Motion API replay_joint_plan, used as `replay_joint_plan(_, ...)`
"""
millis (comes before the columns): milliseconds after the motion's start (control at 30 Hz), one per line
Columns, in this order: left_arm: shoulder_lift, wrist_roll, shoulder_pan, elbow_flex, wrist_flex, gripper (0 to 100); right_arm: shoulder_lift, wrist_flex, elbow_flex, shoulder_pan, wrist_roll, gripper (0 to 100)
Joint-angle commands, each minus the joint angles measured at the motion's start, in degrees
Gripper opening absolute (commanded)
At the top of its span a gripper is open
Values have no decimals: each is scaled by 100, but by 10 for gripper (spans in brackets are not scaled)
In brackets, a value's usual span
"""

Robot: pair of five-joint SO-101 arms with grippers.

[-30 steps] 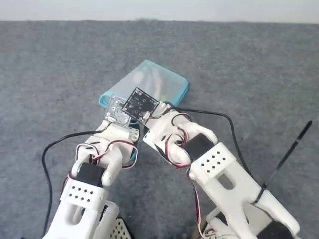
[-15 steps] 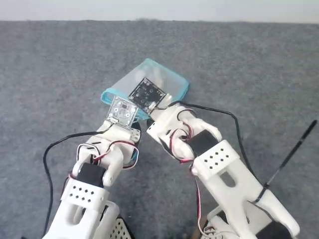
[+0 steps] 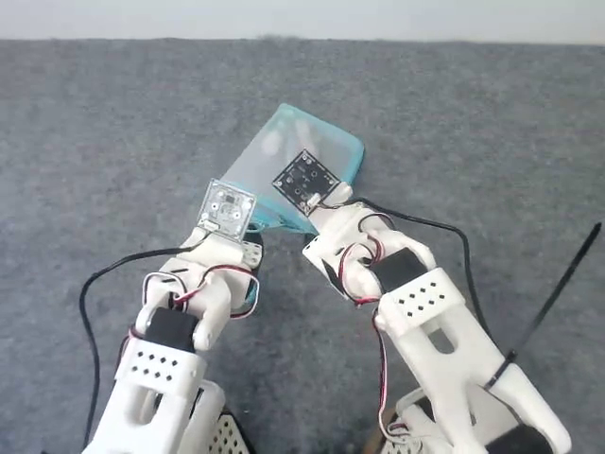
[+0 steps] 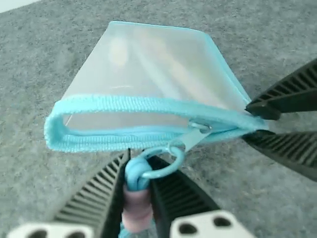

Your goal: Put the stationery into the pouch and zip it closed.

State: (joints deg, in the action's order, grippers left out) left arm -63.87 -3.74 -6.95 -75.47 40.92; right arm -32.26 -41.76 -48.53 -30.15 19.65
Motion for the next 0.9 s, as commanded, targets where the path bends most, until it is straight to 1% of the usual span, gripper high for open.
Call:
replay_joint_plan(0, -44, 79, 334, 66, -202, 11, -57, 40, -62, 453, 105, 7)
replay_joint_plan(133, -44, 79, 422, 66, -211, 11, -57, 40, -70, 497, 105, 7)
replay_joint_plan(300, -44, 88, 668, 66, -229, 11, -31, 31, -79, 884, 105, 7)
replay_joint_plan(467, -44, 440, 668, 66, -229, 11, -40, 101, -211, 1147, 105, 7)
replay_joint_plan(600, -44, 440, 607, 66, -220, 11, -48, 101, -255, 1147, 62, 7)
replay_joint_plan(667, -44, 290, 457, 57, -202, 11, -66, 92, -255, 1024, 18, 7)
replay_joint_plan(767, -53, 123, 176, -22, -202, 11, -66, 13, -264, 444, -158, 11)
replay_joint_plan(867, -53, -53, -26, -31, -114, 11, -66, -224, -246, -66, -185, 57)
